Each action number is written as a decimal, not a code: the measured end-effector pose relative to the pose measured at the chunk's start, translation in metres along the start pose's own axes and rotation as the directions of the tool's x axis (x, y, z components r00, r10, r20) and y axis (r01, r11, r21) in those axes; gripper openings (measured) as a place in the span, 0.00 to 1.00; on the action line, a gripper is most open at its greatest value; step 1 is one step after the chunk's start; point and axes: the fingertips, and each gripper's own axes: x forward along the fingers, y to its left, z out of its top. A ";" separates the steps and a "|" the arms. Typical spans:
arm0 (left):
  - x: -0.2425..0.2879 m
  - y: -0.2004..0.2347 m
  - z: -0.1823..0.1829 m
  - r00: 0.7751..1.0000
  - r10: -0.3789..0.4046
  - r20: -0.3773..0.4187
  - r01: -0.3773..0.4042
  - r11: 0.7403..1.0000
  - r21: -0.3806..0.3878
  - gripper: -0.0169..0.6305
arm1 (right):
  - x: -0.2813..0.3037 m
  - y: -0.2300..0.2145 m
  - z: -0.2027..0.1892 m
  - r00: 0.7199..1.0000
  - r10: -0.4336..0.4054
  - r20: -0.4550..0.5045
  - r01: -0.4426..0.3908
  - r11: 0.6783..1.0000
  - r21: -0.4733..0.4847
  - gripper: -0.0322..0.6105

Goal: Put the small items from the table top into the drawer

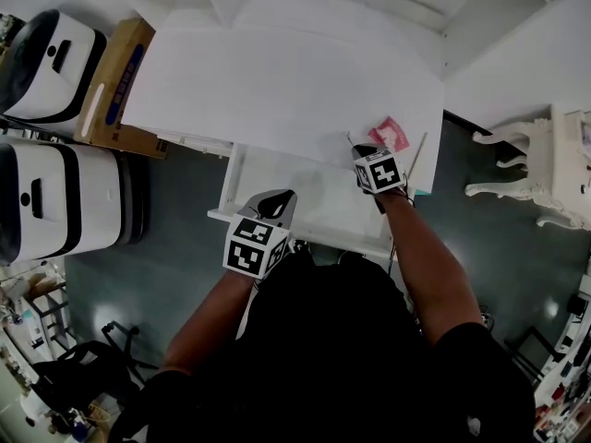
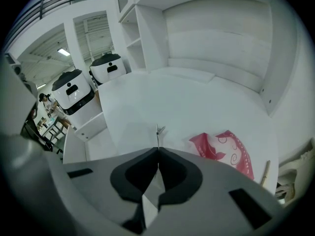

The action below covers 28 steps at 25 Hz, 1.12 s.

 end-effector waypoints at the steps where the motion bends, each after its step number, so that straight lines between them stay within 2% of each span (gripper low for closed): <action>1: 0.000 0.000 -0.001 1.000 0.000 0.000 0.000 1.000 -0.001 0.04 | -0.002 0.002 0.001 1.000 0.005 0.008 -0.005 1.000 -0.001 0.10; 9: 0.007 -0.009 -0.002 1.000 -0.012 -0.001 0.012 1.000 0.005 0.04 | -0.036 0.015 -0.001 0.997 0.028 0.071 -0.027 1.000 -0.013 0.10; 15: 0.021 -0.020 -0.005 1.000 -0.022 -0.022 0.023 0.999 0.024 0.04 | -0.064 0.030 -0.033 0.997 0.052 0.061 -0.043 0.990 -0.132 0.10; 20: 0.027 -0.027 -0.008 0.999 -0.041 -0.033 0.041 0.999 0.013 0.04 | -0.067 0.045 -0.085 0.996 0.086 -0.017 -0.087 0.975 -0.206 0.10; 24: 0.027 -0.034 -0.007 0.998 -0.043 -0.034 0.043 0.999 0.001 0.04 | -0.048 0.041 -0.126 0.991 0.059 -0.118 -0.089 0.960 -0.267 0.10; 26: 0.025 -0.036 -0.008 0.999 -0.032 -0.037 0.032 0.999 0.004 0.04 | -0.034 0.034 -0.142 0.987 0.038 -0.157 -0.080 0.961 -0.266 0.10; 28: 0.023 -0.035 -0.008 0.999 -0.021 -0.038 0.021 1.000 0.000 0.04 | -0.018 0.025 -0.154 0.983 0.024 -0.182 -0.065 0.972 -0.226 0.10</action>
